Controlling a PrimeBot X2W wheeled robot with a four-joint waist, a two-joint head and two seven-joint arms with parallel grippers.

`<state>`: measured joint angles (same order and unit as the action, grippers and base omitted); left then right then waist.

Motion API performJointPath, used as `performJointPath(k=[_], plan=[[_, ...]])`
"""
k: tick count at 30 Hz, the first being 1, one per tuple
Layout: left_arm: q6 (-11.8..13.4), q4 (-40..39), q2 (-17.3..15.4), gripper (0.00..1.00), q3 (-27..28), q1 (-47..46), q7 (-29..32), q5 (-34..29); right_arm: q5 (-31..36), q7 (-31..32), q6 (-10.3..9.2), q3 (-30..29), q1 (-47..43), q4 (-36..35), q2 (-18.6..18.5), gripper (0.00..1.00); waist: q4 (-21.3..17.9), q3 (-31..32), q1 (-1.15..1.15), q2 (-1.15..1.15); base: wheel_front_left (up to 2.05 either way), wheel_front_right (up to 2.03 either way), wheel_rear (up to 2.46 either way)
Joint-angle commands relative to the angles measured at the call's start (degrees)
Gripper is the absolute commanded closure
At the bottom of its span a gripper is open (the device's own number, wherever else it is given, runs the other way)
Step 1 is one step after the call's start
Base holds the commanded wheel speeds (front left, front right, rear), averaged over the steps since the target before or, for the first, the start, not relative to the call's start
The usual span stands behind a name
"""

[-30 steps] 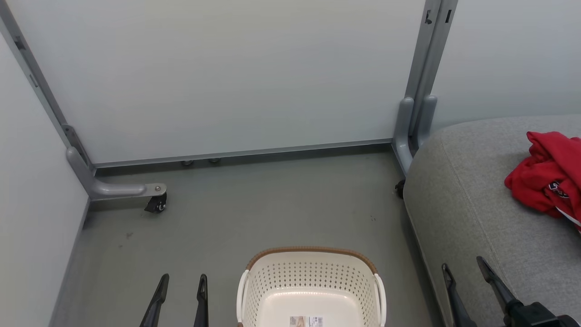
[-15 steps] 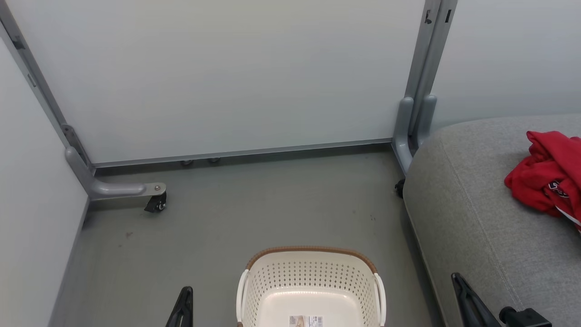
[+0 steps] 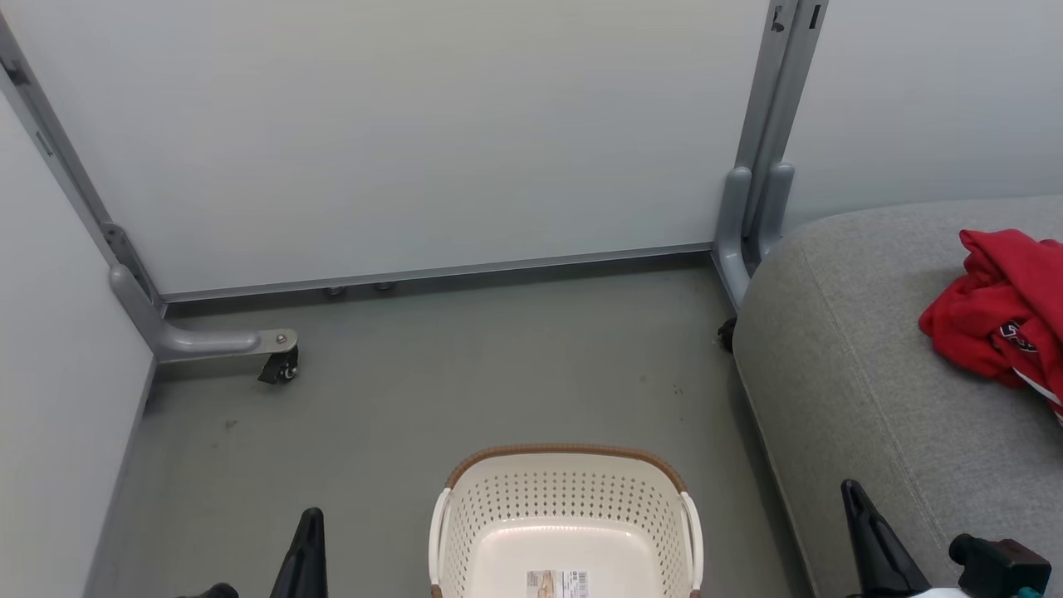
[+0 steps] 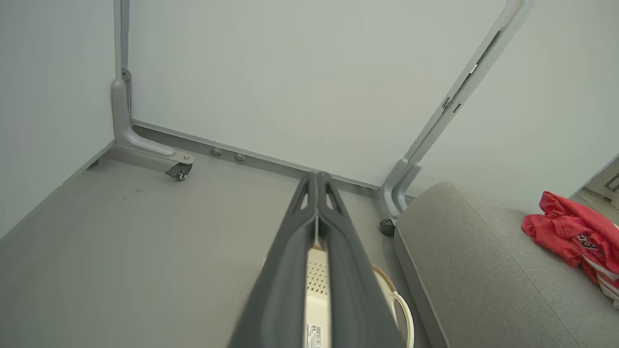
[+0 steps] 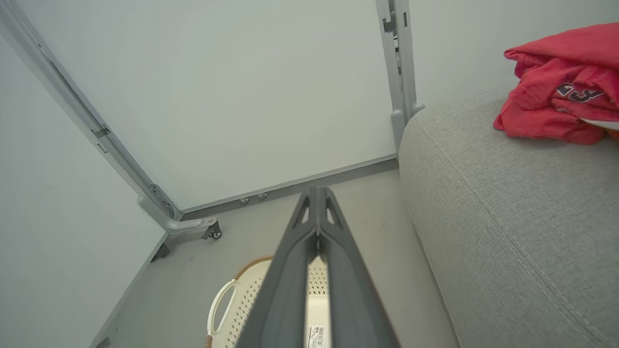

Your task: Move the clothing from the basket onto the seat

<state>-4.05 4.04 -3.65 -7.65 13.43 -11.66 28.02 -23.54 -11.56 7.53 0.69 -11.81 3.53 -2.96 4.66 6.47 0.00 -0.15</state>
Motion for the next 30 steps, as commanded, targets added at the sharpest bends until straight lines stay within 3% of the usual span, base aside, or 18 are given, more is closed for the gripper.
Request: performJointPath(k=[1, 30], plan=[[-0.38, -0.36, -0.5, 1.0, 0.47, -2.28, 0.36, 2.66, -2.9, 0.45, -0.01, -0.28, 1.93, -0.33, -0.59, 1.0, -0.09, -0.11, 0.0, 0.02, 0.0, 0.0, 0.0], [-1.61, 3.43, -1.4, 1.0, 3.87, -9.0, 5.61, 27.26, -28.77, 5.93, -0.03, -1.49, 8.04, 3.58, -1.42, 1.0, -1.31, -1.87, 0.0, 0.05, 0.0, 0.0, 0.0]])
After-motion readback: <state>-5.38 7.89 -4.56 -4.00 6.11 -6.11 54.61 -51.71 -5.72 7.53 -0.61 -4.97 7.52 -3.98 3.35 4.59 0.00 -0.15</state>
